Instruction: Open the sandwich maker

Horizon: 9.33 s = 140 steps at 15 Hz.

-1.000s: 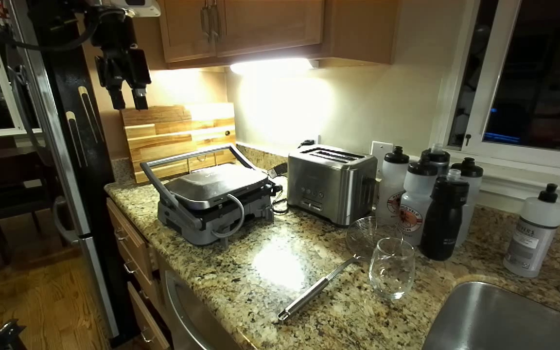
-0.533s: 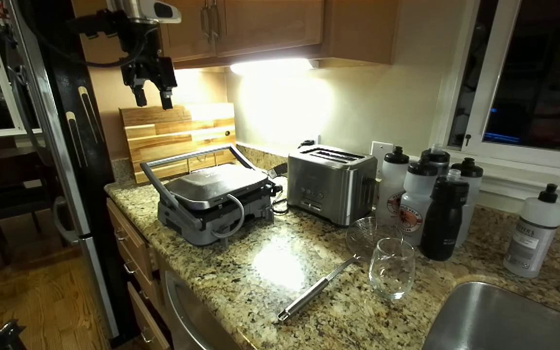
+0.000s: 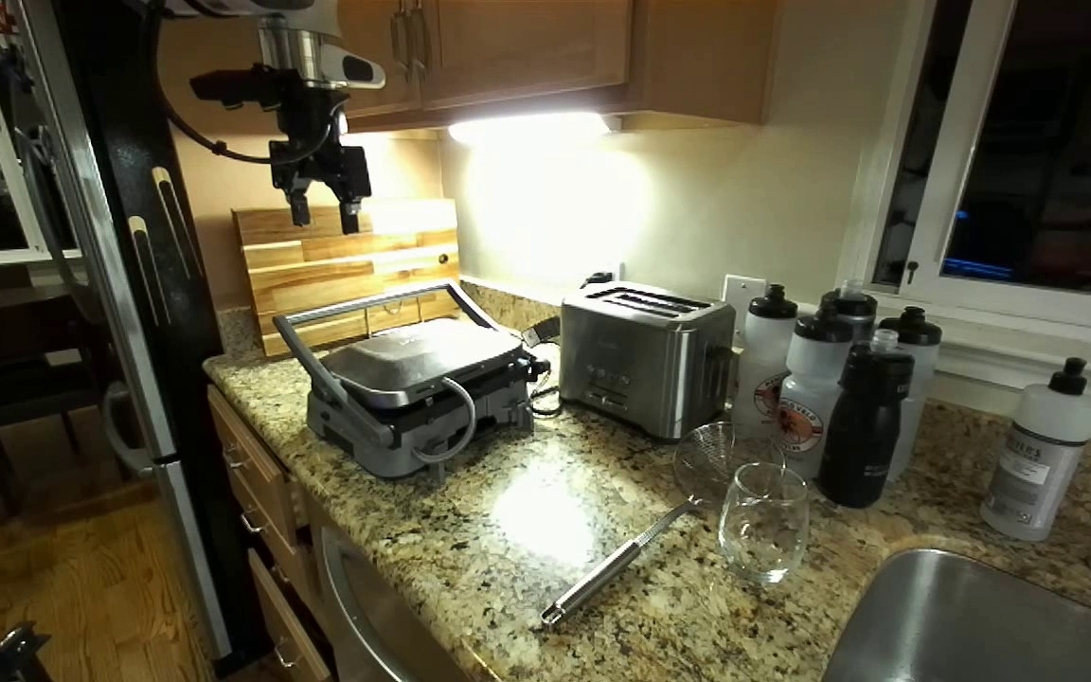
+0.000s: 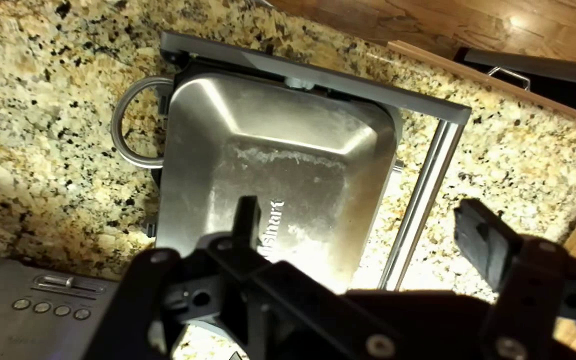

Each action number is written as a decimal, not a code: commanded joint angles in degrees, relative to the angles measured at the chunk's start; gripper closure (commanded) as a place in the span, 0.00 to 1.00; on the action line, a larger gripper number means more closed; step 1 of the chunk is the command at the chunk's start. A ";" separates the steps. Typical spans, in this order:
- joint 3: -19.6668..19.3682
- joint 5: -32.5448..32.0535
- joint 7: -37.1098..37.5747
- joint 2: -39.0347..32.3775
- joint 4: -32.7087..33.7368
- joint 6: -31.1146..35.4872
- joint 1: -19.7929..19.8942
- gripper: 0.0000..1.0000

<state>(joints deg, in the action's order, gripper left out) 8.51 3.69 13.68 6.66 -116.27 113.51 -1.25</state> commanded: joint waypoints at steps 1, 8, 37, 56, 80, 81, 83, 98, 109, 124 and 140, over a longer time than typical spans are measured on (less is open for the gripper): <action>-1.10 -0.15 0.11 -0.19 0.28 -0.12 -1.17 0.00; -1.11 -1.33 2.70 -6.25 4.60 1.71 -1.10 0.00; -3.52 -6.72 15.39 -30.40 24.54 4.72 -9.03 0.00; -5.13 -5.27 14.56 -33.99 25.63 8.91 -10.23 0.97; -8.16 -15.77 27.42 -12.32 7.71 8.90 -8.95 0.94; -8.24 -16.41 28.29 -11.11 6.54 9.24 -8.70 0.94; -8.47 -17.59 29.68 -9.16 4.47 9.87 -8.13 0.94; -6.38 -18.10 26.14 -11.65 8.53 12.68 -6.74 0.76; -8.07 -21.01 29.41 -4.20 0.98 12.94 -4.45 0.94; -8.16 -28.33 30.62 5.20 -10.11 12.16 5.61 0.94; -10.65 -27.00 32.33 3.31 -15.64 12.37 10.01 0.94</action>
<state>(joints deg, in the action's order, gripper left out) -3.35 -25.86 41.98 9.31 -126.92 126.21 10.09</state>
